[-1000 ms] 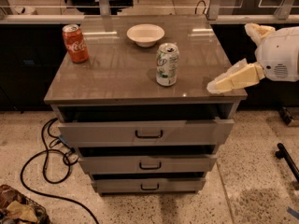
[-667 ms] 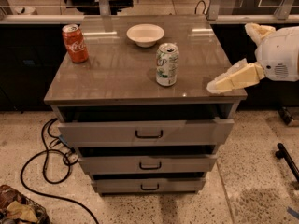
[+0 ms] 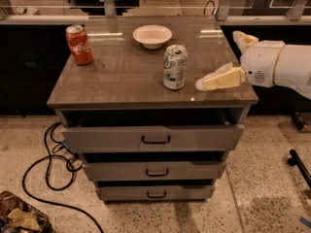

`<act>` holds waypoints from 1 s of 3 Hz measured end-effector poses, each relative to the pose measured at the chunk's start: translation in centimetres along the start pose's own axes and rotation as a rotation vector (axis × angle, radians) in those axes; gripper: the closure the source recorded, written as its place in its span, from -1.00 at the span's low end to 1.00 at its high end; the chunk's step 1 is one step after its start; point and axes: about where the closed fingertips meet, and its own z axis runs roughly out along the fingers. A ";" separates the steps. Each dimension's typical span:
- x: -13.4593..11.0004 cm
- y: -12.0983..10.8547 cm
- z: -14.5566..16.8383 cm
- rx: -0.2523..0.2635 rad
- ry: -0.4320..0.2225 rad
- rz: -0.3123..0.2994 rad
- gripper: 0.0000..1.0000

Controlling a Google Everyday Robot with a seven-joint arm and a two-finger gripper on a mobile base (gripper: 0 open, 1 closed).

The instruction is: Place 7up can into paper bowl

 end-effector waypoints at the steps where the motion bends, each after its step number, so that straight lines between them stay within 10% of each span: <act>1: 1.2 -0.4 3.6 -0.023 -0.077 0.040 -1.00; 3: 2.9 -0.3 9.8 -0.100 -0.144 0.146 -1.00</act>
Offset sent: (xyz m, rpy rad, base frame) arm 0.0711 0.0540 -0.0614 0.2256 0.0580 0.0872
